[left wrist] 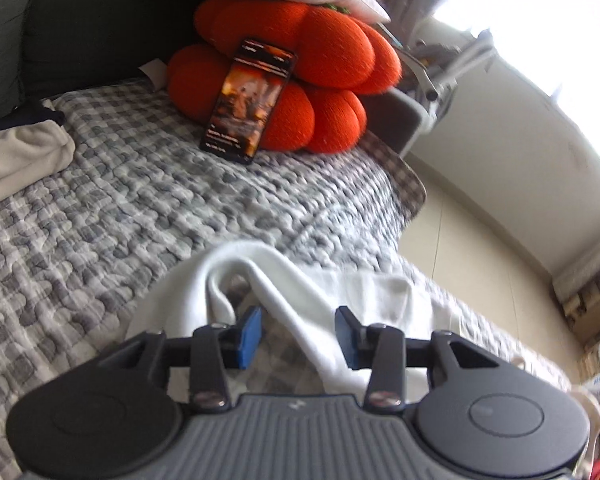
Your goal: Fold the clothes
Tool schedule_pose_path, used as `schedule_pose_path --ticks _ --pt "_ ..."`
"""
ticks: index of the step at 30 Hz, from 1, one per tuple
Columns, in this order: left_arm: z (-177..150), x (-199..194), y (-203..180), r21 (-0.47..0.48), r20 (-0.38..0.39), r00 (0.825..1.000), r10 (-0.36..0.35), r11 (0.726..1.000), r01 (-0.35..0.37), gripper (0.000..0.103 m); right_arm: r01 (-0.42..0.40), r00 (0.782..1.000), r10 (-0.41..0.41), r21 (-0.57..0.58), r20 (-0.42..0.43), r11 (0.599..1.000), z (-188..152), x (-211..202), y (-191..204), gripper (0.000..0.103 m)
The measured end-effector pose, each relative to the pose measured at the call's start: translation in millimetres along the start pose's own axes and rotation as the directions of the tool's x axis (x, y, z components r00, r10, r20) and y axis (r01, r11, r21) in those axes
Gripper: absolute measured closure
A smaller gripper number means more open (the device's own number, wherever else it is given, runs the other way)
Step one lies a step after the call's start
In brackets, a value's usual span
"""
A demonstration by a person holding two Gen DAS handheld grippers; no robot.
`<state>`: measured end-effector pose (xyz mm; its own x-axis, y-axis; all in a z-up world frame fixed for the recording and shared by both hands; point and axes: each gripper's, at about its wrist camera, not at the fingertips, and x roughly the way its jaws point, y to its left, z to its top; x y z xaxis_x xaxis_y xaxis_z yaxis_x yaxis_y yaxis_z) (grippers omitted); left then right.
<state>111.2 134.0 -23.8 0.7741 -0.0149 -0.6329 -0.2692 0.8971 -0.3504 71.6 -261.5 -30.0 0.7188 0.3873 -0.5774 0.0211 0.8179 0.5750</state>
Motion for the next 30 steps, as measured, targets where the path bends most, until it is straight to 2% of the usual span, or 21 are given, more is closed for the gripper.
schedule_pose_path --ticks 7,13,16,21,24,26,30 --pt "-15.9 -17.8 -20.4 0.112 -0.080 0.991 -0.107 0.987 0.115 0.045 -0.011 1.000 0.011 0.002 -0.018 1.000 -4.6 2.0 7.0 0.055" --pt "-38.2 -30.0 -52.8 0.233 -0.158 0.966 -0.207 0.943 0.240 0.042 0.001 0.999 -0.001 0.001 -0.048 1.000 -9.5 4.2 12.4 0.054" --pt "-51.5 -37.2 -68.3 0.277 -0.203 0.941 -0.271 0.906 0.321 0.042 0.007 0.998 -0.007 -0.005 -0.059 1.000 -11.8 4.6 14.1 0.054" --pt "-68.4 -47.4 -85.9 0.314 -0.292 0.883 -0.367 0.836 0.451 0.042 0.002 0.996 -0.003 -0.010 -0.088 1.000 -16.7 8.2 17.0 0.054" --pt "-74.4 -57.8 -93.8 0.379 -0.288 0.871 -0.398 0.788 0.485 0.042 0.001 0.996 -0.004 -0.024 -0.094 1.000 -18.4 7.9 20.2 0.054" --pt "-78.4 -65.2 -99.7 0.431 -0.279 0.870 -0.407 0.756 0.492 0.042 0.003 0.996 -0.005 -0.023 -0.088 1.000 -17.9 7.1 20.5 0.054" --pt "-86.6 -76.2 -107.4 0.497 -0.288 0.844 -0.452 0.683 0.535 0.042 -0.002 0.996 0.001 -0.015 -0.084 1.000 -16.3 8.2 20.5 0.056"
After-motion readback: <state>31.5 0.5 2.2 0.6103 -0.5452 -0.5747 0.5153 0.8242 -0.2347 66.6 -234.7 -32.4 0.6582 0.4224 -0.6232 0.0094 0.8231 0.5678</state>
